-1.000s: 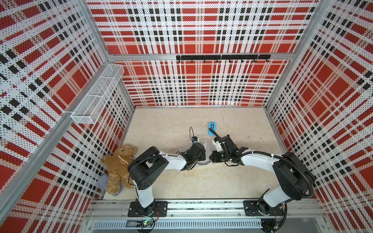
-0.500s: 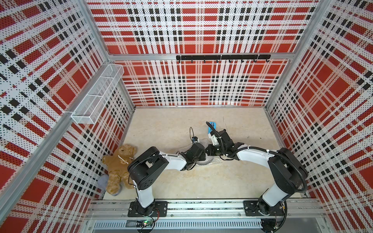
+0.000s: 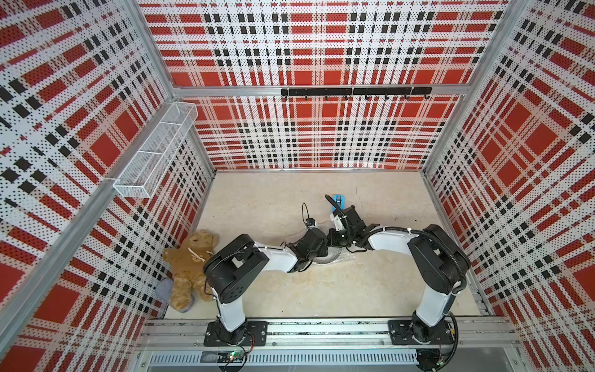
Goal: Wrap dinner plates in bubble wrap
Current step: Stick the tape on the bubble wrap.
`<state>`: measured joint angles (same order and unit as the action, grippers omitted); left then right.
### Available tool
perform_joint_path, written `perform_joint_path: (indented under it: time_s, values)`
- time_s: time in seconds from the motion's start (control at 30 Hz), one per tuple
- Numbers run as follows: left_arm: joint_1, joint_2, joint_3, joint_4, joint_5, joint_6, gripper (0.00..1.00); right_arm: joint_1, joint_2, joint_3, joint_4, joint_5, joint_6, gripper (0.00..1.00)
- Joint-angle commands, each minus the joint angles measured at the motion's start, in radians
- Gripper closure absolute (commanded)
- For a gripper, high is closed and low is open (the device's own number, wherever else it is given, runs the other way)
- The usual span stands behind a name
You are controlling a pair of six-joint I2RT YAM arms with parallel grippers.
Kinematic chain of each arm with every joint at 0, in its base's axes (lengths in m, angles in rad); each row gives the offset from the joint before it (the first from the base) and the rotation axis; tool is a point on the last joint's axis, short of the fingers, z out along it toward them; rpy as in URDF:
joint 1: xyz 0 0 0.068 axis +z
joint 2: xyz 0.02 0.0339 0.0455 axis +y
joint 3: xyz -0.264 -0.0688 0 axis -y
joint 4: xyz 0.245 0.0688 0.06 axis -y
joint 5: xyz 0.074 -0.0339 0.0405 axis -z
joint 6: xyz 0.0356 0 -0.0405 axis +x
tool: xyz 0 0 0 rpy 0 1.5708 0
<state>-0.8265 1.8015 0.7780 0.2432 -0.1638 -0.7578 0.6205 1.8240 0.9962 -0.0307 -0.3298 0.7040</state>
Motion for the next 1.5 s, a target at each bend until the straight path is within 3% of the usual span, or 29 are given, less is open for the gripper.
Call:
perform_joint_path:
  time_s: [0.0, 0.1, 0.27, 0.43, 0.57, 0.73, 1.0, 1.17, 1.47]
  values:
    - [-0.028, 0.05, -0.066, -0.216, 0.104, 0.008, 1.0, -0.003, 0.075, 0.039, 0.057, 0.016, 0.021, 1.0]
    - [-0.028, 0.048, -0.066, -0.216, 0.104, 0.008, 1.0, -0.005, 0.153, 0.014, 0.08, -0.001, 0.044, 1.0]
    - [-0.025, -0.002, -0.038, -0.273, 0.093, 0.029, 1.0, -0.008, 0.153, 0.017, 0.042, -0.002, 0.019, 1.0]
    - [-0.028, -0.115, 0.01, -0.296, 0.079, 0.052, 1.0, -0.008, 0.155, 0.033, 0.003, 0.003, -0.004, 1.0]
    - [-0.021, -0.227, -0.036, -0.276, 0.028, 0.031, 1.0, -0.009, 0.153, 0.027, 0.009, 0.008, 0.001, 1.0]
    - [0.039, -0.306, -0.107, -0.157, 0.14, 0.004, 0.98, -0.008, 0.147, 0.018, 0.018, 0.01, 0.003, 1.0]
    - [0.028, -0.204, -0.115, -0.127, 0.24, 0.029, 0.99, -0.008, 0.151, 0.013, 0.028, 0.015, 0.015, 1.0]
    - [0.012, -0.084, -0.125, -0.123, 0.242, 0.034, 1.0, -0.01, 0.179, 0.045, 0.004, 0.043, 0.011, 1.0]
    - [0.15, -0.015, -0.116, -0.06, 0.267, 0.089, 1.0, -0.06, 0.21, 0.119, 0.049, 0.129, 0.011, 1.0]
